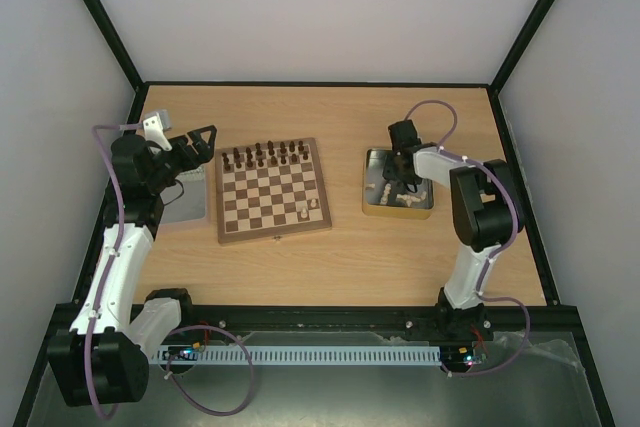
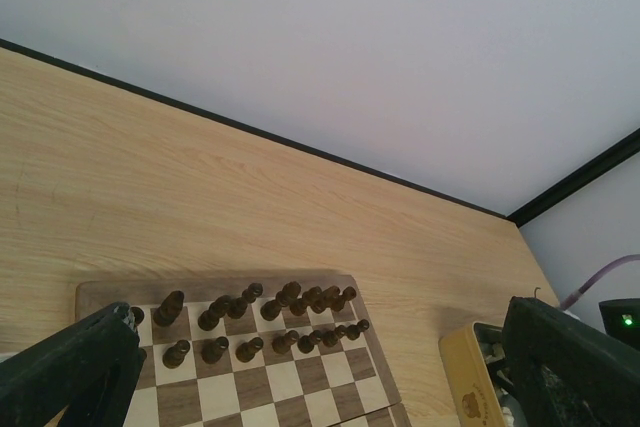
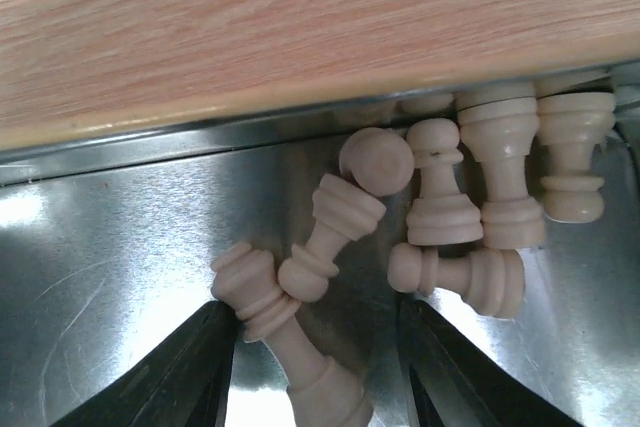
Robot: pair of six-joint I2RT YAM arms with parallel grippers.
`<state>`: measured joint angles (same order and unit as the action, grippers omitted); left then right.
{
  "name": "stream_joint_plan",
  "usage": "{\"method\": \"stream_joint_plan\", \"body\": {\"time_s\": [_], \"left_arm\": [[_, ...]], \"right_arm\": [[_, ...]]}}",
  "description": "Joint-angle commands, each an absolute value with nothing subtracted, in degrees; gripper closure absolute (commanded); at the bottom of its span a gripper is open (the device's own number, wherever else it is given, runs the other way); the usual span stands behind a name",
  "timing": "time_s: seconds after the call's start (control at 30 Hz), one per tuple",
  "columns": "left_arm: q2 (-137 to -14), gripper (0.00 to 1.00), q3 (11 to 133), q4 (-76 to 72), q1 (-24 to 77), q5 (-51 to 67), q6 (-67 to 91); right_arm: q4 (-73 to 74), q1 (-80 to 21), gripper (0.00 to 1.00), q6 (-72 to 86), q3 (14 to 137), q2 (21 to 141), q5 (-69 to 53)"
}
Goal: Set up the chess pieces on the board
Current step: Pick up the chess piece from the storage box.
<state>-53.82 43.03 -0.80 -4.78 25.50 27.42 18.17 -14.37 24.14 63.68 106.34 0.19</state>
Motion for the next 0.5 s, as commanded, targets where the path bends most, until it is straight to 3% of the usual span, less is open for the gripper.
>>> {"method": "stream_joint_plan", "body": {"time_s": [0.0, 0.47], "left_arm": [[-53.31, 0.0, 42.72, -1.49, -4.48, 25.58, 26.8], [-53.85, 0.0, 42.87, -1.83, -4.48, 25.66, 26.94]], "right_arm": [[18.52, -14.4, 0.54, 22.97, 65.38, 108.31, 2.21], [19.28, -14.61, 0.7, 23.45, 60.37, 104.18, -2.26]]}}
